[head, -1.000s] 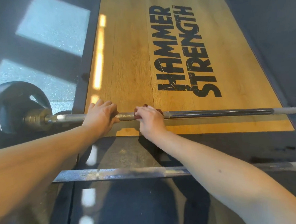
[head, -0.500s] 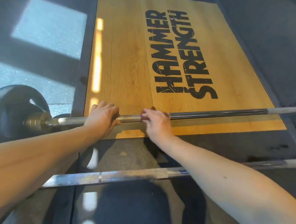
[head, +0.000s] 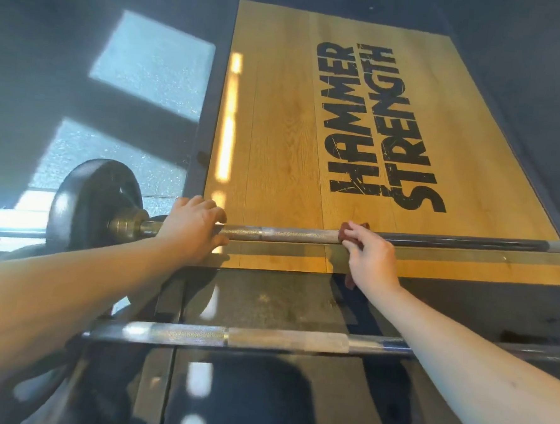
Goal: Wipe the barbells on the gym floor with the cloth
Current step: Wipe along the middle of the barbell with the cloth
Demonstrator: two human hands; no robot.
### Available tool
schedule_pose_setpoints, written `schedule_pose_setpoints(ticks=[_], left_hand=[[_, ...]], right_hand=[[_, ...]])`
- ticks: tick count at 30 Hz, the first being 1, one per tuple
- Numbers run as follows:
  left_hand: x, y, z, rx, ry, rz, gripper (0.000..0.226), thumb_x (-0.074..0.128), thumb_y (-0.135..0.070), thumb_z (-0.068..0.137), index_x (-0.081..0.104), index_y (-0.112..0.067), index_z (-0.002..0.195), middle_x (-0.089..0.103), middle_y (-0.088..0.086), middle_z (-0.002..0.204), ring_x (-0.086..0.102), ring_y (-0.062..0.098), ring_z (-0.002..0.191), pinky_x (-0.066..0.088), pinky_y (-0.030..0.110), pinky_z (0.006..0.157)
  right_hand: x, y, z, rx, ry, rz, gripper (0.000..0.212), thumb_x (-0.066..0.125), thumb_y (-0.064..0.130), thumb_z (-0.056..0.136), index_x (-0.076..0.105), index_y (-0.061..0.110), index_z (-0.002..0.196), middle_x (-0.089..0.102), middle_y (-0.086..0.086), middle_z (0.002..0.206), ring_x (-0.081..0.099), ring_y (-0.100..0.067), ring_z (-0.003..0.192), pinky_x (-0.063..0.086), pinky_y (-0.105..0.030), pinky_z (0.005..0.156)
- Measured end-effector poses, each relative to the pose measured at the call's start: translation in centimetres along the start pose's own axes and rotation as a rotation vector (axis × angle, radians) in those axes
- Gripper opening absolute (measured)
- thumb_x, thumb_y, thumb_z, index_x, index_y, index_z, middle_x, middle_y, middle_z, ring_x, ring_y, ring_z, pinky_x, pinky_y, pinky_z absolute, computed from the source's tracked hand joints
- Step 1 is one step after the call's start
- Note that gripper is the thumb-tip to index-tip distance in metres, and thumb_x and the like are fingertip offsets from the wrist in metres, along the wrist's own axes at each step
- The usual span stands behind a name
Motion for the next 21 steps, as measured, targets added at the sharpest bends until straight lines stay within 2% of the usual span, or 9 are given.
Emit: schedule_pose_setpoints(ticks=[3, 5, 8, 10, 12, 15, 18, 21], left_hand=[[0.2, 2.2, -0.8, 0.016, -0.056, 0.016, 0.018, 0.067, -0.041, 0.094, 0.072, -0.031, 0.108, 0.062, -0.009, 0.101, 0.054, 0.017, 0.099, 0.038, 0.034, 0.089], [0.5, 2.3, -0.8, 0.021, -0.073, 0.004, 0.010, 0.071, -0.030, 0.092, 0.075, -0.028, 0.101, 0.061, -0.009, 0.093, 0.053, 0.017, 0.091, 0.042, 0.034, 0.084], [0.6, 1.8, -0.8, 0.023, -0.087, -0.011, 0.009, 0.073, -0.031, 0.091, 0.075, -0.024, 0.097, 0.061, -0.007, 0.091, 0.051, 0.019, 0.087, 0.046, 0.038, 0.079], [0.4, 1.5, -0.8, 0.036, -0.097, -0.057, 0.013, 0.071, -0.033, 0.093, 0.075, -0.022, 0.098, 0.062, -0.006, 0.094, 0.051, 0.019, 0.089, 0.045, 0.038, 0.081], [0.1, 1.3, -0.6, 0.045, -0.082, -0.079, 0.015, 0.068, -0.035, 0.094, 0.074, -0.022, 0.100, 0.062, -0.006, 0.097, 0.051, 0.019, 0.092, 0.046, 0.038, 0.084], [0.4, 1.3, -0.6, 0.039, -0.069, -0.127, 0.017, 0.068, -0.035, 0.095, 0.073, -0.021, 0.102, 0.061, -0.005, 0.099, 0.050, 0.019, 0.094, 0.049, 0.041, 0.084], [0.8, 1.5, -0.8, 0.006, -0.093, -0.170, 0.016, 0.069, -0.033, 0.095, 0.072, -0.020, 0.104, 0.059, -0.006, 0.102, 0.046, 0.018, 0.096, 0.050, 0.040, 0.082], [1.0, 1.4, -1.0, -0.017, -0.081, -0.145, 0.015, 0.067, -0.032, 0.096, 0.069, -0.022, 0.106, 0.057, -0.006, 0.105, 0.045, 0.017, 0.100, 0.048, 0.040, 0.083]], right_hand=[[3.3, 3.7, -0.3, -0.074, 0.047, 0.004, 0.026, 0.066, 0.007, 0.097, 0.072, 0.008, 0.122, 0.066, -0.003, 0.135, 0.058, -0.020, 0.127, 0.037, -0.029, 0.114], [6.8, 6.8, -0.5, -0.139, 0.128, -0.006, 0.024, 0.067, 0.006, 0.096, 0.074, 0.007, 0.119, 0.067, -0.005, 0.135, 0.060, -0.024, 0.125, 0.035, -0.032, 0.114], [11.9, 11.7, -1.0, -0.260, 0.225, 0.023, 0.020, 0.068, 0.002, 0.092, 0.076, 0.004, 0.111, 0.068, -0.010, 0.133, 0.063, -0.031, 0.121, 0.033, -0.026, 0.108], [12.6, 13.2, -0.9, -0.337, 0.272, 0.019, 0.021, 0.068, 0.002, 0.092, 0.077, 0.005, 0.110, 0.068, -0.009, 0.133, 0.064, -0.033, 0.118, 0.041, -0.033, 0.107], [10.8, 11.7, -0.4, -0.421, 0.287, -0.022, 0.024, 0.070, -0.004, 0.086, 0.078, 0.005, 0.107, 0.069, -0.006, 0.130, 0.067, -0.035, 0.111, 0.053, -0.043, 0.100], [6.3, 6.2, -0.1, -0.493, 0.225, -0.142, 0.031, 0.074, -0.011, 0.077, 0.079, 0.009, 0.101, 0.069, 0.002, 0.130, 0.070, -0.028, 0.101, 0.061, -0.044, 0.086], [3.2, 2.8, -0.5, -0.422, 0.141, -0.203, 0.028, 0.077, -0.005, 0.081, 0.079, 0.011, 0.103, 0.067, 0.008, 0.133, 0.068, -0.024, 0.108, 0.058, -0.042, 0.094], [5.9, 5.3, -0.3, -0.395, 0.074, -0.167, 0.021, 0.077, -0.004, 0.082, 0.079, 0.007, 0.100, 0.072, -0.005, 0.124, 0.070, -0.027, 0.107, 0.050, -0.035, 0.100]])
Point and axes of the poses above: each hand's wrist, its own z-axis towards the middle knuckle, its own x-axis out of the palm, y = z × x, the point moved 4 cm from there along z, towards the middle knuckle
